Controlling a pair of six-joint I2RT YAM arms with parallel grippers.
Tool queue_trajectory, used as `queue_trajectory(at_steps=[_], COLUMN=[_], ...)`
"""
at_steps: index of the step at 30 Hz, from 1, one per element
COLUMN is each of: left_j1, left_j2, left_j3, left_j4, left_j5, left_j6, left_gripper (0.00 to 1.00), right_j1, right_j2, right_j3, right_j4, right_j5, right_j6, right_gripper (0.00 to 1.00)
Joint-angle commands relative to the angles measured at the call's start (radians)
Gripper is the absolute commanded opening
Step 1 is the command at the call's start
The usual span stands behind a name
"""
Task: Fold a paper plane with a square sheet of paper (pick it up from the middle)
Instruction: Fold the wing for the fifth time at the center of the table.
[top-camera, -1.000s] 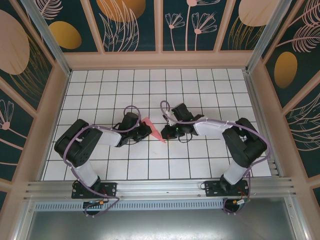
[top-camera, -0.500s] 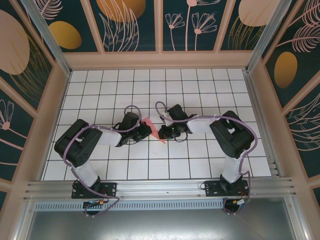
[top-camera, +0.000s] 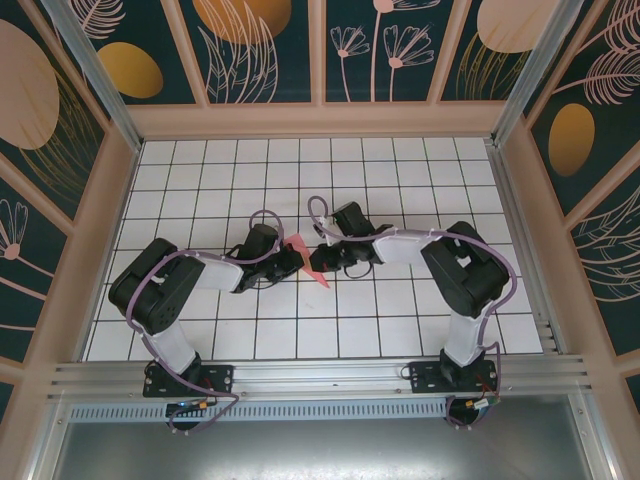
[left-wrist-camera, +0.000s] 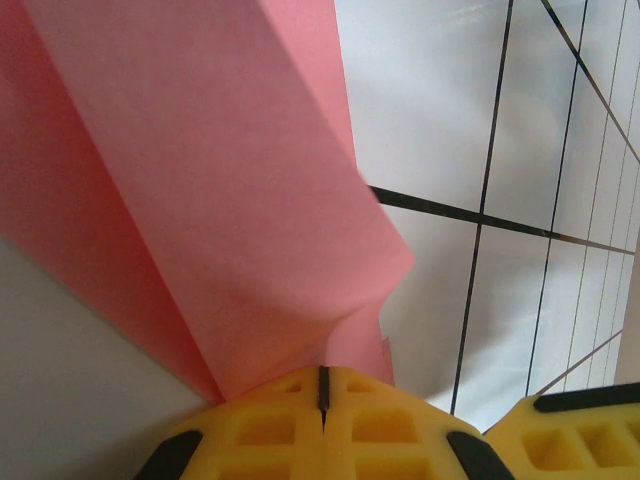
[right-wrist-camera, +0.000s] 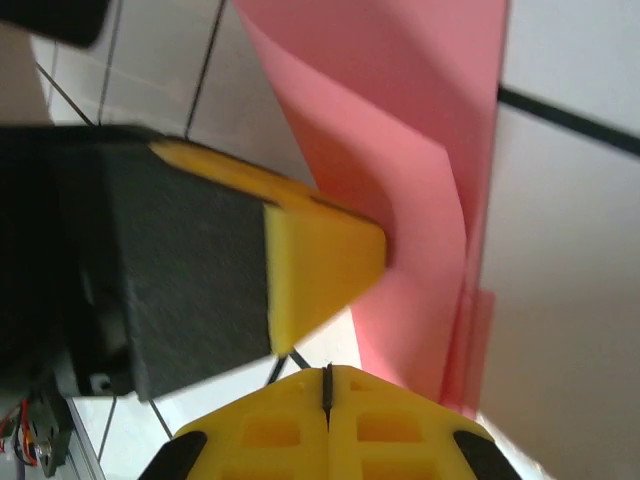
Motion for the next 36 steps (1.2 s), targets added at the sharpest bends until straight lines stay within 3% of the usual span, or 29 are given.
queue_trajectory(at_steps=[1, 19, 30, 36], left_j1=[0.011, 0.01, 0.011, 0.011], left_j2=[0.051, 0.045, 0.036, 0.027], left_j3=[-0.01, -0.008, -0.017, -0.037], left_j4=[-0.1, -0.12, -0.14, -0.103], left_j5=[-0.088, -0.102, -0.156, -0.137], left_j6=[0.038, 0.022, 0.006, -0.014], left_gripper=[0.0, 0.0, 0.0, 0.0], right_j1=[0.007, 0.024, 0.035, 0.033], right_j2=[0.042, 0.113, 0.011, -0.062], right_j3=[0.013, 0.074, -0.117, -0.267], right_j4=[0.01, -0.034, -0.118, -0.101], right_j5=[-0.027, -0.012, -0.042, -0.062], right_j6=[-0.011, -0.094, -0.196, -0.141], right_gripper=[0.0, 0.0, 0.0, 0.0])
